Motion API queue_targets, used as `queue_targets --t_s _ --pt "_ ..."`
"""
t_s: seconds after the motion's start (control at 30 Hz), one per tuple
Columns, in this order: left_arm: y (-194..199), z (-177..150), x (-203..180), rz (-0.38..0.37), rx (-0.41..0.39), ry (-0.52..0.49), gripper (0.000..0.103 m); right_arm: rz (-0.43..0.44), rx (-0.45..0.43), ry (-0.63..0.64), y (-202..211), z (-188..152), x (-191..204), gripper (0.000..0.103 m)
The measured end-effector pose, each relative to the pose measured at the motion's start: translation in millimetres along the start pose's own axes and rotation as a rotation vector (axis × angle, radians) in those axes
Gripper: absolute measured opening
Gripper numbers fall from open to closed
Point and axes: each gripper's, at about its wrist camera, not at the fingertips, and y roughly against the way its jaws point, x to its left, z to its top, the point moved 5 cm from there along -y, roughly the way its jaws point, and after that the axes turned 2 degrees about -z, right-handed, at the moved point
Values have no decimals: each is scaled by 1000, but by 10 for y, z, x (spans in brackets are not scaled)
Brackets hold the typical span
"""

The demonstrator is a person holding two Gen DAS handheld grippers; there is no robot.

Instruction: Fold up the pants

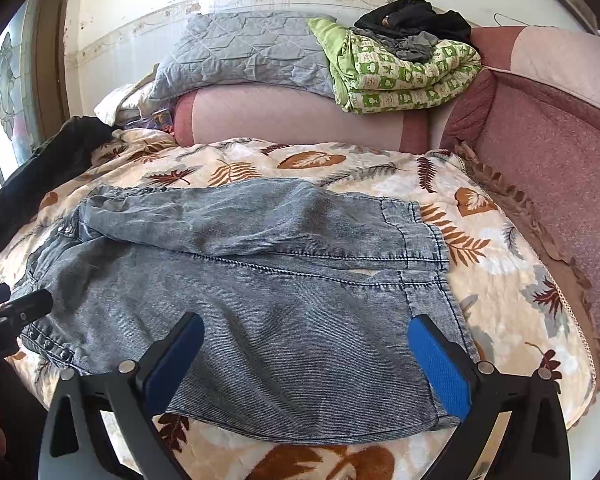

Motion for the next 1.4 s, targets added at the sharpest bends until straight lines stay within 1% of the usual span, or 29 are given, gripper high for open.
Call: queue_targets --t_s 0.67,1.17,1.23,1.27,1.33,1.37,1.4 --pt "-12 -27 -23 3 4 -5 103 4 -5 -6 4 -1 -19 103" --pt "-95 -23 -2 -11 26 2 103 12 8 -4 -50 2 5 103" --pt "-113 -17 21 -42 43 10 103 33 17 -15 -56 10 -5 103" --pt "-139 -19 38 -84 66 22 103 61 33 -29 -67 11 -15 103" --pt "-212 -16 125 -177 118 70 103 142 81 -73 -109 8 -84 103" --pt "-250 -3 197 -198 137 94 103 190 112 -116 -139 5 -154 103" --pt "-281 16 259 -199 145 109 103 235 139 -168 -173 6 -250 103"
